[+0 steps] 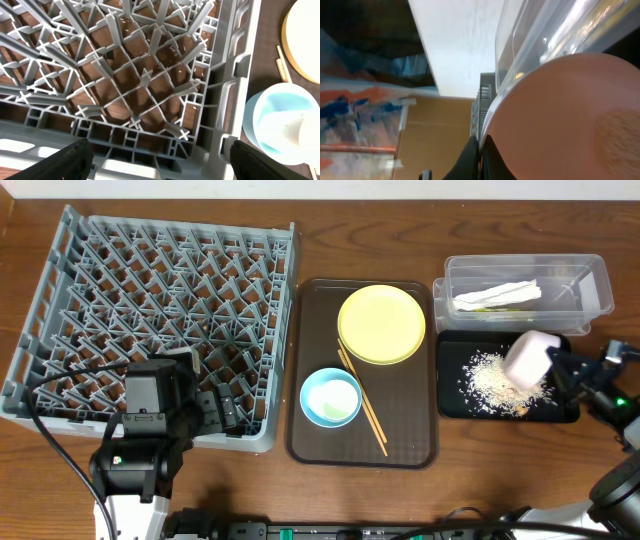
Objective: Sort waste into correct bins and load items into the dishwasher
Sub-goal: 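Lift the white bowl and tip the rice onto the black tray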
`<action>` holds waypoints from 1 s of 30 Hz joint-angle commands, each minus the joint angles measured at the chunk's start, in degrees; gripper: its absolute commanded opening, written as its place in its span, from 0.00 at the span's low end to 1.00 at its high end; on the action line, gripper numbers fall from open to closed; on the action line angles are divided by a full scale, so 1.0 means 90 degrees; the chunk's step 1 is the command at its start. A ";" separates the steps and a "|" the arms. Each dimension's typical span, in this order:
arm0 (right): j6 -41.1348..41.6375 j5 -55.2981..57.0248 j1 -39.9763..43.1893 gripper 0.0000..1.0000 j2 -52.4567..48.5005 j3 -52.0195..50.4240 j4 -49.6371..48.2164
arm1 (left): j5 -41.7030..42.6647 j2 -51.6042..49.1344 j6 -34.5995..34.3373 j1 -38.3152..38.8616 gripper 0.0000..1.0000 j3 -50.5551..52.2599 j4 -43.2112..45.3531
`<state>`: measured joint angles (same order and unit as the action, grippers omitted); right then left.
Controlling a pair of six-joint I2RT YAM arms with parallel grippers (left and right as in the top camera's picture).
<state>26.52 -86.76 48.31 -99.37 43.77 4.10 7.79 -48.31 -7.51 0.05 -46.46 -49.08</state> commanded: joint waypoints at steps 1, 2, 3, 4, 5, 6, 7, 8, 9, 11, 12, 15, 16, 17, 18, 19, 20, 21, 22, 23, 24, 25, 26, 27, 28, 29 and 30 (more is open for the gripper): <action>0.1273 -0.0289 0.0153 0.01 -0.0019 0.0034 -0.0376 | 0.0061 0.0010 -0.0012 -0.0010 0.91 -0.0102 -0.0015; 0.1297 -0.0289 0.0104 0.01 -0.0019 0.0034 -0.0381 | 0.0061 0.0010 -0.0012 -0.0010 0.91 -0.0102 -0.0015; 0.1294 -0.0291 0.0022 0.01 -0.0019 0.0034 -0.0379 | 0.0061 0.0010 -0.0012 -0.0010 0.91 -0.0102 -0.0015; 0.1294 -0.0291 -0.0068 0.01 -0.0019 0.0034 -0.0379 | 0.0061 0.0010 -0.0012 -0.0010 0.91 -0.0102 -0.0017; 0.1287 -0.0291 -0.0189 0.01 -0.0019 0.0034 -0.0379 | 0.0061 0.0010 -0.0012 -0.0010 0.91 -0.0102 -0.0015; 0.1282 -0.0291 -0.0330 0.01 -0.0019 0.0034 -0.0381 | 0.0061 0.0010 -0.0012 -0.0010 0.91 -0.0102 -0.0017; 0.1231 -0.0291 -0.0481 0.01 -0.0019 0.0034 -0.0384 | 0.0061 0.0010 -0.0012 -0.0010 0.91 -0.0102 -0.0017; 0.1171 -0.0291 -0.0571 0.01 -0.0019 0.0034 -0.0381 | 0.0061 0.0010 -0.0012 -0.0010 0.91 -0.0102 -0.0017; 0.1105 -0.0289 -0.0709 0.01 -0.0019 0.0034 -0.0381 | 0.0061 0.0010 -0.0012 -0.0010 0.91 -0.0102 -0.0017; 0.1090 -0.0294 -0.1064 0.01 -0.0019 0.0034 -0.0379 | 0.0061 0.0010 -0.0012 -0.0010 0.91 -0.0102 -0.0017; 0.1088 -0.0291 -0.1175 0.01 -0.0017 0.0034 -0.0384 | 0.0061 0.0010 -0.0010 -0.0010 0.91 -0.0102 -0.0017; 0.1044 -0.0243 -0.1678 0.01 0.0056 0.0034 -0.0376 | 0.0061 0.0010 -0.0010 -0.0010 0.91 -0.0102 -0.0017; 0.1044 -0.0189 -0.1875 0.01 0.0126 0.0034 -0.0359 | 0.0061 0.0010 -0.0012 -0.0010 0.91 -0.0102 -0.0017; 0.1044 -0.0138 -0.2064 0.01 0.0221 0.0034 -0.0330 | 0.0061 0.0010 -0.0012 -0.0010 0.91 -0.0102 -0.0017; 0.1044 -0.0124 -0.2164 0.01 0.0277 0.0034 -0.0316 | 0.0061 0.0010 -0.0010 -0.0010 0.91 -0.0102 -0.0017; 0.1044 -0.0092 -0.2382 0.01 0.0425 0.0034 -0.0267 | 0.0061 0.0010 -0.0010 -0.0010 0.91 -0.0102 -0.0017; 0.1044 -0.0027 -0.2567 0.01 0.0576 0.0034 -0.0206 | 0.0061 0.0010 -0.0010 -0.0010 0.91 -0.0102 -0.0017; 0.1044 0.0119 -0.2783 0.01 0.0787 0.0034 -0.0175 | 0.0061 0.0010 -0.0012 -0.0010 0.91 -0.0102 -0.0015; 0.1047 0.0350 -0.3021 0.01 0.1052 0.0034 -0.0177 | 0.0061 0.0010 -0.0010 -0.0010 0.91 -0.0102 -0.0015; 0.1044 0.0607 -0.3213 0.01 0.1290 0.0034 -0.0180 | 0.0061 0.0010 -0.0012 -0.0010 0.91 -0.0102 -0.0015; 0.1044 0.0923 -0.3427 0.01 0.1554 0.0034 -0.0185 | 0.0061 0.0010 -0.0012 -0.0010 0.91 -0.0102 -0.0017; 0.1042 0.1200 -0.3640 0.01 0.1787 0.0034 -0.0197 | 0.0061 0.0010 -0.0010 -0.0010 0.91 -0.0102 -0.0017; 0.0993 0.1661 -0.4010 0.01 0.2137 0.0044 -0.0202 | 0.0061 0.0010 -0.0012 -0.0010 0.91 -0.0102 -0.0017; 0.0843 0.2035 -0.4318 0.01 0.2373 0.0056 -0.0199 | 0.0061 0.0010 -0.0012 -0.0010 0.91 -0.0102 -0.0015; 0.0707 0.2441 -0.4614 0.01 0.2548 0.0070 -0.0194 | 0.0061 0.0010 -0.0012 -0.0010 0.91 -0.0102 -0.0015; 0.0556 0.2941 -0.5030 0.01 0.2710 0.0129 -0.0192 | 0.0061 0.0010 -0.0012 -0.0010 0.91 -0.0102 -0.0012; 0.0410 0.3315 -0.5321 0.01 0.2761 0.0209 -0.0185 | 0.0061 0.0010 -0.0012 -0.0010 0.91 -0.0102 -0.0015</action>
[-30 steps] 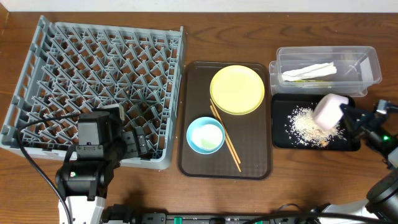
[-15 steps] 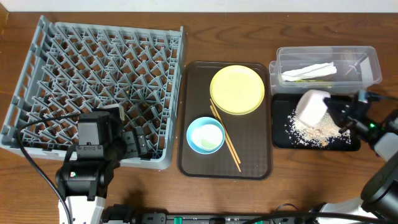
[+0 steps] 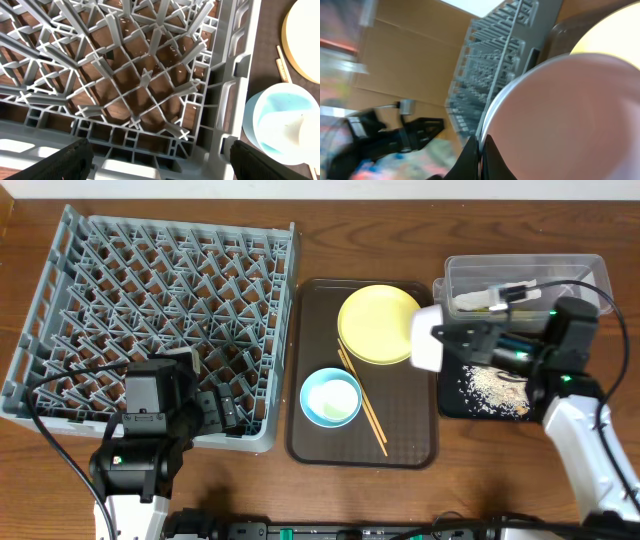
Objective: Sort waste into correct bins and load items into the dishwasher
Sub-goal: 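Lift the white bowl and tip the rice onto the black tray, then pass the white bowl from right gripper to left gripper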
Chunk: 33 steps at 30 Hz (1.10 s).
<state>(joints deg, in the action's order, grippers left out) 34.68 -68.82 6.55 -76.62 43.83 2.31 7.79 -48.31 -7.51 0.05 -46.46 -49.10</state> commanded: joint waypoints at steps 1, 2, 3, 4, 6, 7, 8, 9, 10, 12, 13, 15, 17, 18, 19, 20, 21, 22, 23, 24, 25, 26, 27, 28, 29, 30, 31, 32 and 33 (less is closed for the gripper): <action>-0.0641 0.1637 -0.0942 0.01 0.0233 0.0304 0.0063 | 0.0061 0.0010 -0.0012 -0.0010 0.91 -0.0102 -0.0012; -0.0882 0.2045 -0.1226 0.01 0.0209 0.0444 0.0185 | 0.0061 0.0010 -0.0012 -0.0010 0.91 -0.0102 -0.0012; -0.1120 0.2443 -0.1445 0.01 0.0182 0.0566 0.0350 | 0.0061 0.0010 -0.0012 -0.0010 0.91 -0.0102 -0.0012; -0.1345 0.2888 -0.1649 0.01 0.0153 0.0699 0.0573 | 0.0061 0.0010 -0.0012 -0.0010 0.91 -0.0102 -0.0012; -0.2329 0.4405 -0.2285 0.01 -0.0032 0.1195 0.1384 | 0.0061 0.0010 -0.0012 -0.0010 0.91 -0.0102 -0.0012; -0.2739 0.4901 -0.2557 0.01 -0.0163 0.1360 0.1574 | 0.0061 0.0010 -0.0012 -0.0010 0.91 -0.0102 -0.0012; -0.3067 0.5321 -0.2776 0.01 -0.0294 0.1467 0.1634 | 0.0061 0.0010 -0.0012 -0.0010 0.91 -0.0102 -0.0012; -0.3317 0.5717 -0.2990 0.01 -0.0444 0.1523 0.1603 | 0.0061 0.0010 -0.0012 -0.0010 0.91 -0.0102 -0.0012; -0.3580 0.6096 -0.3211 0.01 -0.0634 0.1530 0.1477 | 0.0061 0.0010 -0.0010 -0.0010 0.91 -0.0102 -0.0012; -0.3903 0.6467 -0.3534 0.01 -0.1044 0.1530 0.1263 | 0.0061 0.0010 -0.0012 -0.0010 0.91 -0.0102 -0.0012; -0.3990 0.6642 -0.3677 0.01 -0.1316 0.1530 0.1139 | 0.0061 0.0010 -0.0012 -0.0010 0.91 -0.0102 -0.0012; -0.4012 0.6836 -0.3859 0.01 -0.1865 0.1530 0.0954 | 0.0061 0.0010 -0.0012 -0.0010 0.91 -0.0102 -0.0012; -0.4007 0.6834 -0.3959 0.01 -0.2300 0.1530 0.0867 | 0.0061 0.0010 -0.0012 -0.0010 0.91 -0.0102 -0.0012; -0.4007 0.6836 -0.3988 0.01 -0.2421 0.1530 0.0857 | 0.0061 0.0010 -0.0012 -0.0010 0.91 -0.0102 -0.0012; -0.4007 0.6834 -0.4000 0.01 -0.2489 0.1530 0.0862 | 0.0061 0.0010 -0.0012 -0.0010 0.91 -0.0102 -0.0012; -0.4002 0.6810 -0.4002 0.06 -0.2501 0.1530 0.0872 | 0.0061 0.0010 -0.0012 -0.0010 0.91 -0.0102 -0.0012; -0.4002 0.6771 -0.4005 0.12 -0.2494 0.1532 0.0886 | 0.0061 0.0010 -0.0012 -0.0010 0.91 -0.0102 -0.0012; -0.4002 0.6696 -0.4005 0.17 -0.2443 0.1554 0.0945 | 0.0061 0.0010 -0.0012 -0.0010 0.91 -0.0102 -0.0012; -0.4002 0.6608 -0.4005 0.20 -0.2375 0.1600 0.1044 | 0.0061 0.0010 -0.0012 -0.0010 0.91 -0.0102 -0.0012; -0.4002 0.6555 -0.4005 0.21 -0.2300 0.1661 0.1163 | 0.0061 0.0010 -0.0012 -0.0010 0.91 -0.0102 -0.0012; -0.4002 0.6482 -0.4005 0.23 -0.2188 0.1753 0.1353 | 0.0061 0.0010 -0.0012 -0.0010 0.91 -0.0102 -0.0012; -0.4002 0.6329 -0.4005 0.26 -0.2008 0.1909 0.1668 | 0.0061 0.0010 -0.0012 -0.0010 0.91 -0.0102 -0.0012; -0.4002 0.6207 -0.4005 0.28 -0.1894 0.2006 0.1860 | 0.0061 0.0010 -0.0012 -0.0010 0.91 -0.0102 -0.0012; -0.4002 0.6033 -0.4005 0.31 -0.1785 0.2098 0.2047 | 0.0061 0.0010 -0.0012 -0.0010 0.91 -0.0102 -0.0012; -0.4002 0.5763 -0.4005 0.33 -0.1644 0.2195 0.2295 | 0.0061 0.0010 -0.0012 -0.0010 0.91 -0.0102 -0.0012; -0.4002 0.5608 -0.4007 0.35 -0.1586 0.2215 0.2399 | 0.0061 0.0010 -0.0012 -0.0010 0.91 -0.0102 -0.0012; -0.4000 0.5270 -0.4034 0.38 -0.1484 0.2215 0.2645 | 0.0061 0.0010 -0.0012 -0.0010 0.91 -0.0102 -0.0012; -0.4000 0.5175 -0.4065 0.38 -0.1477 0.2215 0.2786 | 0.0061 0.0010 -0.0012 -0.0010 0.91 -0.0102 -0.0012; -0.4000 0.5117 -0.4104 0.38 -0.1479 0.2212 0.2970 | 0.0061 0.0010 -0.0012 -0.0010 0.91 -0.0102 -0.0012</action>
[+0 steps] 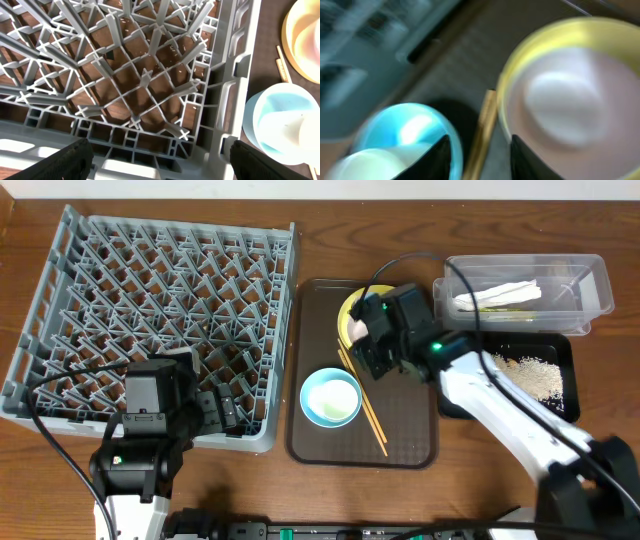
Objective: Sort waste into correct bins and load items into the dishwasher
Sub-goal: 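Pass the white bowl from right gripper to left gripper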
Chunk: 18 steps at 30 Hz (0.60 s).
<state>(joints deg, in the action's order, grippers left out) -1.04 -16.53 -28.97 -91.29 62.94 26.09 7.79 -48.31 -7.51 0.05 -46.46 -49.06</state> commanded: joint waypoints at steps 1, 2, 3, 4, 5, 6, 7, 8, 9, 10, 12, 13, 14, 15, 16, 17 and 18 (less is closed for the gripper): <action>-0.0024 -0.0692 -0.0211 0.37 0.0129 0.0080 0.0520 | 0.0061 0.0010 -0.0012 -0.0010 0.91 -0.0102 -0.0017; 0.0017 -0.0665 -0.0316 0.36 0.0068 0.0051 0.0809 | 0.0061 0.0010 -0.0012 -0.0010 0.91 -0.0102 -0.0017; 0.0017 -0.0661 -0.0396 0.35 0.0002 0.0017 0.0950 | 0.0061 0.0010 -0.0012 -0.0010 0.91 -0.0102 -0.0019; 0.0019 -0.0573 -0.0520 0.32 -0.0151 -0.0036 0.1105 | 0.0061 0.0010 -0.0012 -0.0010 0.91 -0.0102 -0.0017; 0.0024 -0.0512 -0.0559 0.31 -0.0211 -0.0058 0.1146 | 0.0061 0.0010 -0.0012 -0.0010 0.91 -0.0102 -0.0019; 0.0063 -0.0415 -0.0622 0.30 -0.0335 -0.0102 0.1190 | 0.0063 0.0010 -0.0012 -0.0010 0.91 -0.0102 -0.0019; 0.0129 -0.0369 -0.0646 0.29 -0.0401 -0.0117 0.1214 | 0.0063 0.0010 -0.0012 -0.0010 0.91 -0.0102 -0.0019; 0.0211 -0.0359 -0.0673 0.27 -0.0500 -0.0136 0.1224 | 0.0063 0.0010 -0.0012 -0.0010 0.91 -0.0102 -0.0019; 0.0306 -0.0357 -0.0702 0.20 -0.0614 -0.0138 0.1226 | 0.0063 0.0010 -0.0012 -0.0010 0.91 -0.0102 -0.0019; 0.0306 -0.0359 -0.0707 0.13 -0.0658 -0.0138 0.1222 | 0.0061 0.0010 -0.0012 -0.0010 0.91 -0.0102 -0.0019; 0.0403 -0.0323 -0.0699 0.02 -0.0678 -0.0134 0.1139 | 0.0061 0.0010 -0.0010 -0.0010 0.91 -0.0102 -0.0019; 0.0420 -0.0328 -0.0651 0.01 -0.0631 -0.0063 0.1073 | 0.0063 0.0010 -0.0012 -0.0010 0.91 -0.0102 -0.0017; 0.0423 -0.0333 -0.0607 0.01 -0.0595 0.0019 0.1086 | 0.0063 0.0010 -0.0012 -0.0010 0.91 -0.0102 -0.0017; 0.0442 -0.0335 -0.0529 0.01 -0.0503 0.0165 0.1146 | 0.0063 0.0010 -0.0012 -0.0010 0.91 -0.0102 -0.0015; 0.0469 -0.0338 -0.0457 0.01 -0.0374 0.0335 0.1234 | 0.0068 0.0010 -0.0019 -0.0010 0.91 -0.0102 0.0015; 0.0466 -0.0367 -0.0355 0.01 -0.0185 0.0566 0.1321 | 0.0112 0.0010 -0.0066 -0.0010 0.91 -0.0102 0.0070; 0.0466 -0.0389 -0.0287 0.01 -0.0053 0.0721 0.1355 | 0.0238 0.0010 -0.0109 -0.0010 0.91 -0.0102 0.0136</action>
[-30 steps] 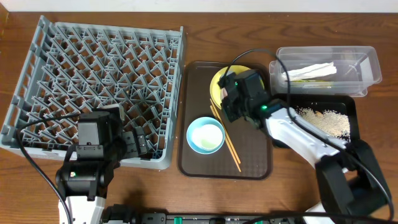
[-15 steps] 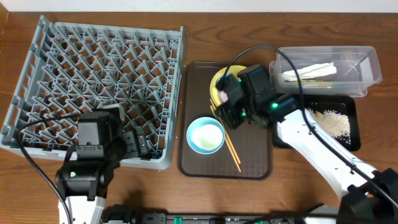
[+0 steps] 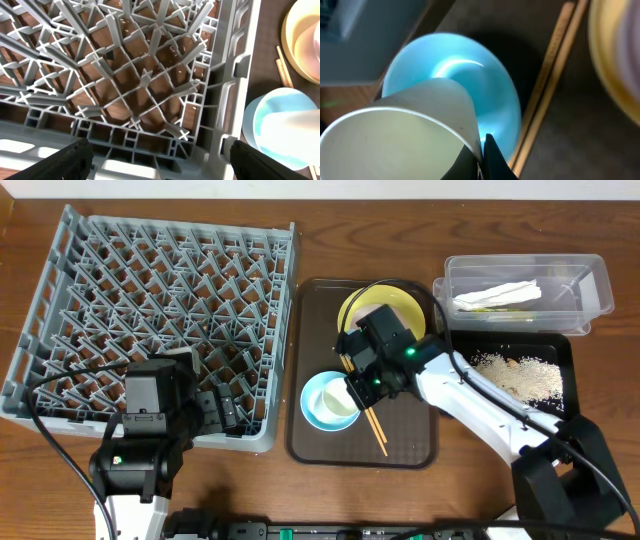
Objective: Sort waste into correct bins and load items into the dishwasher
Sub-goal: 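Pass the white bowl from right gripper to left gripper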
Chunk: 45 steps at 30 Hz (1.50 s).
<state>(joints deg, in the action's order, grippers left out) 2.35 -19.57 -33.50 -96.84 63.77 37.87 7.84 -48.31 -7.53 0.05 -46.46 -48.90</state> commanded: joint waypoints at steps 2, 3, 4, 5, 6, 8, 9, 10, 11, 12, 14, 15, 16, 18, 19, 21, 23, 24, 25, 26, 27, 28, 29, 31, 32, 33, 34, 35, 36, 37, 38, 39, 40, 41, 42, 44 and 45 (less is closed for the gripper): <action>0.0102 -0.0124 0.0408 0.01 0.0896 0.0962 0.0010 | 0.0993 0.0005 -0.0155 -0.0010 0.91 -0.0097 0.0437; 0.0228 -0.0248 0.0512 0.01 0.1035 0.1047 -0.0117 | 0.1387 -0.0012 -0.0155 -0.0010 0.91 -0.0090 0.0634; 0.0369 -0.0338 0.0573 0.01 0.1100 0.1061 -0.0233 | 0.1676 -0.0039 -0.0158 -0.0010 0.91 -0.0085 0.0784; 0.0576 -0.0493 0.0663 0.01 0.1180 0.1059 -0.0391 | 0.2052 -0.0083 -0.0158 -0.0010 0.91 -0.0085 0.0986; 0.0767 -0.0670 0.0746 0.01 0.1207 0.1059 -0.0517 | 0.2382 -0.0136 -0.0155 -0.0010 0.91 -0.0085 0.1171; 0.1226 -0.1239 0.0906 0.01 0.1195 0.1056 -0.0801 | 0.3310 -0.0304 -0.0155 -0.0010 0.91 -0.0085 0.1722; 0.1440 -0.1795 0.0979 0.01 0.1146 0.1056 -0.1027 | 0.3961 -0.0457 -0.0155 -0.0010 0.91 -0.0085 0.2144; 0.1515 -0.2227 0.1010 0.01 0.1110 0.1056 -0.1207 | 0.4320 -0.0542 -0.0155 -0.0010 0.91 -0.0085 0.2382; 0.1554 -0.2511 0.1025 0.01 0.1088 0.1056 -0.1324 | 0.4558 -0.0602 -0.0155 -0.0010 0.91 -0.0085 0.2543; 0.1715 -0.3162 0.1049 0.01 0.1047 0.1056 -0.1608 | 0.5064 -0.0726 -0.0155 -0.0010 0.91 -0.0085 0.2880; 0.1877 -0.3725 0.1049 0.01 0.1039 0.1056 -0.1860 | 0.6047 -0.0947 -0.0155 -0.0010 0.91 -0.0085 0.3572; 0.1970 -0.4146 0.1049 0.01 0.1039 0.1056 -0.2040 | 0.6467 -0.1037 -0.0158 -0.0010 0.91 -0.0085 0.3866; 0.2035 -0.4405 0.1049 0.01 0.1039 0.1056 -0.2152 | 0.6829 -0.1117 -0.0158 -0.0010 0.91 -0.0085 0.4126; 0.2098 -0.4925 0.1047 0.01 0.1039 0.1056 -0.2317 | 0.7269 -0.1214 -0.0160 -0.0010 0.91 -0.0085 0.4461; 0.2098 -0.5151 0.1047 0.01 0.1039 0.1056 -0.2339 | 0.7431 -0.1246 -0.0182 -0.0010 0.91 -0.0085 0.4605; 0.2125 -0.5447 0.1044 0.01 0.1037 0.1056 -0.2327 | 0.7584 -0.1258 -0.0262 -0.0010 0.91 -0.0085 0.4857; 0.2123 -0.5710 0.1010 0.01 0.1037 0.1056 -0.2329 | 0.7587 -0.1256 -0.0476 -0.0010 0.91 -0.0085 0.5141; 0.2123 -0.5768 0.0984 0.01 0.1037 0.1056 -0.2329 | 0.7589 -0.1256 -0.0537 -0.0010 0.91 -0.0085 0.5253; 0.2123 -0.5768 0.0962 0.01 0.1037 0.1056 -0.2329 | 0.7589 -0.1253 -0.0617 -0.0010 0.91 -0.0085 0.5377; 0.2123 -0.5765 0.0913 0.01 0.1037 0.1056 -0.2327 | 0.7594 -0.1251 -0.0767 -0.0010 0.91 -0.0085 0.5574; 0.2120 -0.5763 0.0896 0.01 0.1037 0.1056 -0.2329 | 0.7643 -0.1251 -0.0835 -0.0010 0.91 -0.0085 0.5678; 0.2120 -0.5763 0.0877 0.01 0.1037 0.1056 -0.2329 | 0.7757 -0.1253 -0.0852 -0.0010 0.90 -0.0085 0.5790; 0.2120 -0.5761 0.0874 0.01 0.1037 0.1056 -0.2329 | 0.7868 -0.1251 -0.0855 -0.0010 0.90 -0.0085 0.5860; 0.2120 -0.5761 0.0874 0.01 0.1037 0.1056 -0.2334 | 0.7922 -0.1251 -0.0869 -0.0010 0.87 -0.0085 0.5875; 0.2120 -0.5758 0.0874 0.01 0.1037 0.1056 -0.2334 | 0.7922 -0.1251 -0.0869 -0.0010 0.85 -0.0085 0.5875; 0.2120 -0.5758 0.0877 0.01 0.1037 0.1056 -0.2334 | 0.7922 -0.1251 -0.0869 -0.0010 0.82 -0.0085 0.5875; 0.2120 -0.5761 0.0882 0.01 0.1037 0.1056 -0.2334 | 0.7919 -0.1251 -0.0869 -0.0010 0.81 -0.0085 0.5875; 0.2120 -0.5758 0.0886 0.01 0.1037 0.1056 -0.2334 | 0.7919 -0.1251 -0.0869 -0.0010 0.78 -0.0085 0.5877; 0.2120 -0.5758 0.0886 0.02 0.1037 0.1056 -0.2334 | 0.7919 -0.1251 -0.0869 -0.0010 0.76 -0.0085 0.5877; 0.2120 -0.5758 0.0886 0.02 0.1037 0.1056 -0.2334 | 0.7919 -0.1251 -0.0869 -0.0010 0.73 -0.0085 0.5877; 0.2120 -0.5758 0.0886 0.02 0.1037 0.1056 -0.2334 | 0.7922 -0.1251 -0.0869 -0.0010 0.71 -0.0085 0.5875; 0.2120 -0.5758 0.0886 0.04 0.1037 0.1056 -0.2334 | 0.7922 -0.1251 -0.0869 -0.0010 0.68 -0.0085 0.5875; 0.2118 -0.5758 0.0886 0.05 0.1037 0.1056 -0.2334 | 0.7922 -0.1251 -0.0869 -0.0010 0.67 -0.0085 0.5875; 0.2120 -0.5758 0.0886 0.05 0.1037 0.1056 -0.2334 | 0.7922 -0.1251 -0.0869 -0.0010 0.66 -0.0085 0.5875; 0.2118 -0.5756 0.0886 0.05 0.1037 0.1056 -0.2334 | 0.7922 -0.1251 -0.0869 -0.0010 0.66 -0.0085 0.5875; 0.2118 -0.5685 0.0886 0.06 0.1037 0.1056 -0.2334 | 0.7919 -0.1251 -0.0869 -0.0010 0.66 -0.0085 0.5875; 0.2118 -0.5685 0.0886 0.10 0.1037 0.1056 -0.2334 | 0.7917 -0.1251 -0.0867 -0.0010 0.66 -0.0085 0.5877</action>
<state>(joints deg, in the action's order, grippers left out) 21.30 -68.07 -24.88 -87.72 73.01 16.95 80.71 -59.42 -15.22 0.10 -46.54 3.90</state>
